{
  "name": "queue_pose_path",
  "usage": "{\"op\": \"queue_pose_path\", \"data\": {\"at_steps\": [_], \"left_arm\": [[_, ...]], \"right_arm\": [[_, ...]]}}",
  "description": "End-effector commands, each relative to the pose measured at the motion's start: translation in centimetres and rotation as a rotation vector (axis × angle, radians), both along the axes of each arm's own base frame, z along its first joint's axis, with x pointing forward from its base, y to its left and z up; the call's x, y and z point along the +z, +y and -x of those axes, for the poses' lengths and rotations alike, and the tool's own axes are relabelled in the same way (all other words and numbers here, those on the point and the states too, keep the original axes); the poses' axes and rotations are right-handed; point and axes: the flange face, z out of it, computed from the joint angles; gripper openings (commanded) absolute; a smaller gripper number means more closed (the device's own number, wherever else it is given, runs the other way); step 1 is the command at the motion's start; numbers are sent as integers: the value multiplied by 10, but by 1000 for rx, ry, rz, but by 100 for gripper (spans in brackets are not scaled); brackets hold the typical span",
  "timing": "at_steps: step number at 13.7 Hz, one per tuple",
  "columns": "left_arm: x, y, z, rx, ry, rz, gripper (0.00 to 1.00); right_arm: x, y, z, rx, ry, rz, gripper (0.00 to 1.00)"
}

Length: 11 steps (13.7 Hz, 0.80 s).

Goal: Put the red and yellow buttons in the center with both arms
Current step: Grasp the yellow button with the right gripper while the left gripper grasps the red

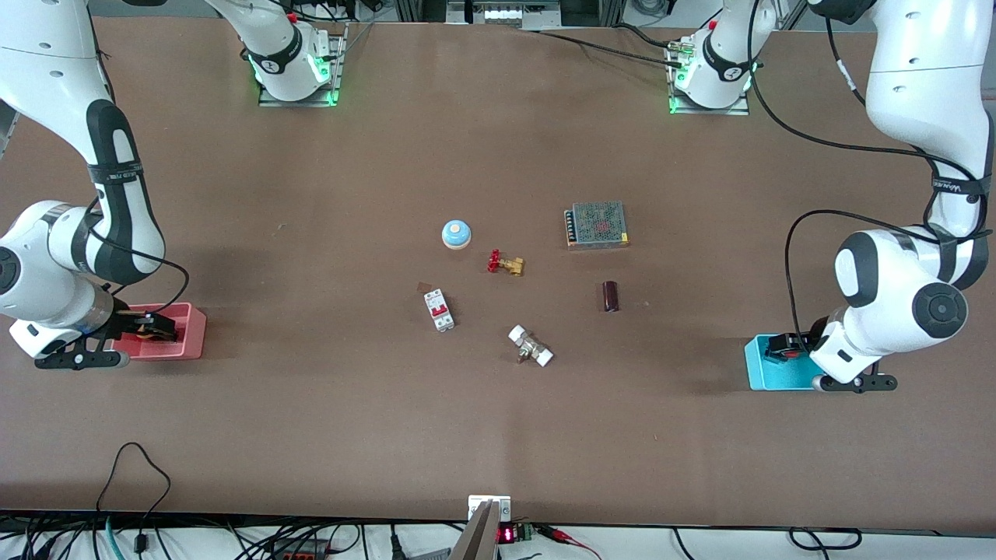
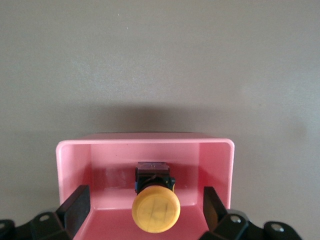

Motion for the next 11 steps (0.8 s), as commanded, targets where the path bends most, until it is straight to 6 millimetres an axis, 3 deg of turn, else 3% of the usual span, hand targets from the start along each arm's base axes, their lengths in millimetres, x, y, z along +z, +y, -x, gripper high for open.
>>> {"op": "queue_pose_path", "data": {"at_steps": [1,2,7,11], "left_arm": [[-5,0,1,-26,6,-7,97],[-6,0,2,-26,11,-7,92],[0,-2,0,-26,4,-5,47],[19,-4,-5,-26,-26,-6,26]], "right_arm": [[-16,-7,-1,38,16,-19,100],[-17,-9,0,40,19,-18,100],[-27,-17,4,89,42,-21,100],[-28,-17,3,74,35,-33,93]]}}
